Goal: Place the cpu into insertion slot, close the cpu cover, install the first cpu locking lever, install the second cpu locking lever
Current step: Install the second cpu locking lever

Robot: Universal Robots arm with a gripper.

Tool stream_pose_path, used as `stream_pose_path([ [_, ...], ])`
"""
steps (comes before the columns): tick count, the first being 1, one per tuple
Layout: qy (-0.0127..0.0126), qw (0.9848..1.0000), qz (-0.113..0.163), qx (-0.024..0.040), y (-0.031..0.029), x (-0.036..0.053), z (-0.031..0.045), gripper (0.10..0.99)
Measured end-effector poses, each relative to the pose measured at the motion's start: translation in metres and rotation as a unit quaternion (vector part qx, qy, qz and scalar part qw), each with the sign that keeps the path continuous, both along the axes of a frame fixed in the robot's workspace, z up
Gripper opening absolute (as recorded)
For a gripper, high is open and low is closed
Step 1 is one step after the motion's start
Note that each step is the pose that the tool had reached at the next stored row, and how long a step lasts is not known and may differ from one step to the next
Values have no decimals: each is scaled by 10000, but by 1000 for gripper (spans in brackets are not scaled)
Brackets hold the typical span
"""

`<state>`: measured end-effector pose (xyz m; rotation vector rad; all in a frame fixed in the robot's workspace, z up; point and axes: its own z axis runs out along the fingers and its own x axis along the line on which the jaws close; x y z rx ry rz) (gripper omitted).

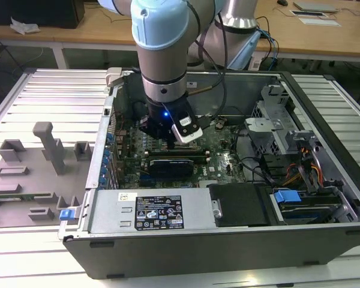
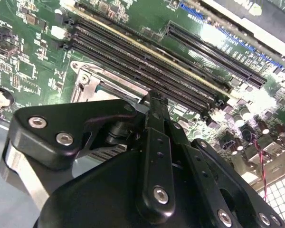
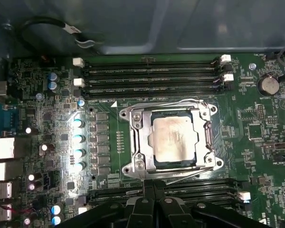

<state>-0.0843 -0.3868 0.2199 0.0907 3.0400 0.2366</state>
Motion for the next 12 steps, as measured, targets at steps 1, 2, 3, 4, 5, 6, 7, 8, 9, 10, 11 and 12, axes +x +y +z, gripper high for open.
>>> stream_pose_path([
  [1, -3, 10000, 1, 57, -5, -17, -10, 106],
  [2, -5, 9999, 4, 120, -19, -38, -28, 106],
  [3, -6, 9999, 4, 147, -26, -47, -37, 106],
  [4, -5, 9999, 4, 170, -31, -56, -44, 106],
  [5, -6, 9998, 4, 215, -40, -73, -60, 106],
  [6, -6, 9997, 5, 251, -42, -87, -75, 106],
  [7, -6, 9996, 5, 266, -43, -94, -82, 106],
  [8, -6, 9996, 6, 283, -43, -103, -92, 106],
  [9, -6, 9995, 6, 309, -43, -116, -108, 106],
  [10, -6, 9995, 6, 321, -43, -124, -118, 106],
  [11, -6, 9994, 6, 333, -44, -132, -129, 106],
  [12, -5, 9994, 6, 351, -45, -146, -149, 106],
])
